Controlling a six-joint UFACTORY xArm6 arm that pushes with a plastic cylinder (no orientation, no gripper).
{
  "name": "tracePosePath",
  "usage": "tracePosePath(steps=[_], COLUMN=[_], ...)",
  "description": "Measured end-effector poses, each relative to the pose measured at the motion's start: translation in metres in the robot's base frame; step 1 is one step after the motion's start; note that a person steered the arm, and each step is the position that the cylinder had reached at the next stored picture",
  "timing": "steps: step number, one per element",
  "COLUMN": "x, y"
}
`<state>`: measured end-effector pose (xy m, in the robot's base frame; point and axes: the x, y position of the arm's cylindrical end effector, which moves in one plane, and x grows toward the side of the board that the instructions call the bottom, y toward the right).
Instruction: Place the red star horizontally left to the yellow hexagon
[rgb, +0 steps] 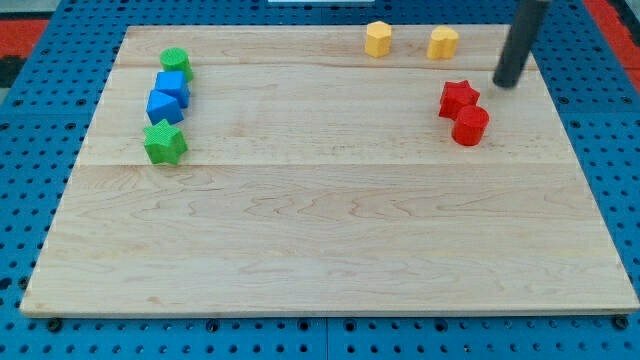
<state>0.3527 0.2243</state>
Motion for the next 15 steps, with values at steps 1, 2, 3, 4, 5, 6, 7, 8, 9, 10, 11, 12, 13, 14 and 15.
tracePosePath(steps=[1,2,3,4,5,6,7,8,9,10,11,12,13,14,15], x=[-0.009,-0.045,-0.017,-0.024,-0.054,-0.087,-0.058,-0.098,-0.111,-0.125,-0.125,-0.125,-0.094,-0.054,-0.072], y=[-0.122,-0.205,-0.203,-0.227,-0.222,-0.244,-0.281,-0.279,-0.259,-0.25,-0.25,-0.25,-0.226,-0.163,-0.088])
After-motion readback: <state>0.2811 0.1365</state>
